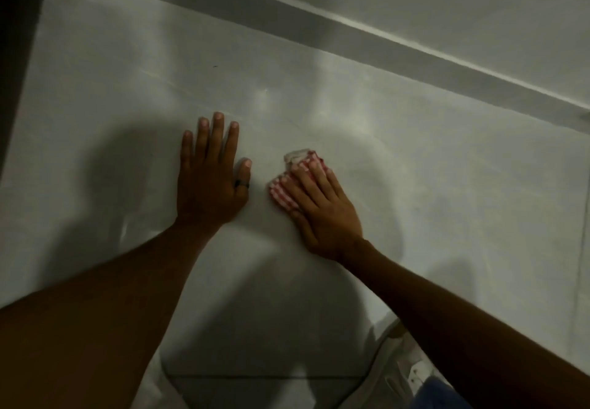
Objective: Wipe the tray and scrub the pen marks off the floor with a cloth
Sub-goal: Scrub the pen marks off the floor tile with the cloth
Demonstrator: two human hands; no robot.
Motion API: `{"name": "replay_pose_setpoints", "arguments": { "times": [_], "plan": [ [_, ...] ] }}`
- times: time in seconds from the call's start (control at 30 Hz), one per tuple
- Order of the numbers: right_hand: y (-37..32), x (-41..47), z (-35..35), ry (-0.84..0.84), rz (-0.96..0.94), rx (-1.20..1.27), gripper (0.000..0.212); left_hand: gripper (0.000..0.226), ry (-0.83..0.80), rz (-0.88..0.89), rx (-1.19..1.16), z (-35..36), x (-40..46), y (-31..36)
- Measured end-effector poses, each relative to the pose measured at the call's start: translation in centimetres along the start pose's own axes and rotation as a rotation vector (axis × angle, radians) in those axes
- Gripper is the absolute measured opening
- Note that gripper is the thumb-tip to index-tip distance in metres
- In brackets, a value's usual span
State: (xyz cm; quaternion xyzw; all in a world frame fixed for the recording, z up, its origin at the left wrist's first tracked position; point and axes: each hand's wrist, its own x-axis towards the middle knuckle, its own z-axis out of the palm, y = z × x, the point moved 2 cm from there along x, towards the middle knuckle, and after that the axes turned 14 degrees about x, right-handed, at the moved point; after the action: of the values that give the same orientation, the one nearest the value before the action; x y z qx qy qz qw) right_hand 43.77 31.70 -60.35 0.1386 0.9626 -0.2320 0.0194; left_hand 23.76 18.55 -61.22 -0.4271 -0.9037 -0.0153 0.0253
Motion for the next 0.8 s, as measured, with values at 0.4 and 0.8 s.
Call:
{"name": "replay_pose_setpoints", "arguments": {
  "times": [0.4,0.8],
  "plan": [
    [10.2,5.1,-6.9,0.275,0.622,-0.033,0.060,0.069,0.028,0.004,0.005,0.2,-0.1,0.2],
    [-3.4,14.8,-1.5,0.095,0.192,0.021,0.063,0.064,0.087,0.023,0.055,0.9,-0.3,-0.2]
  ]
}}
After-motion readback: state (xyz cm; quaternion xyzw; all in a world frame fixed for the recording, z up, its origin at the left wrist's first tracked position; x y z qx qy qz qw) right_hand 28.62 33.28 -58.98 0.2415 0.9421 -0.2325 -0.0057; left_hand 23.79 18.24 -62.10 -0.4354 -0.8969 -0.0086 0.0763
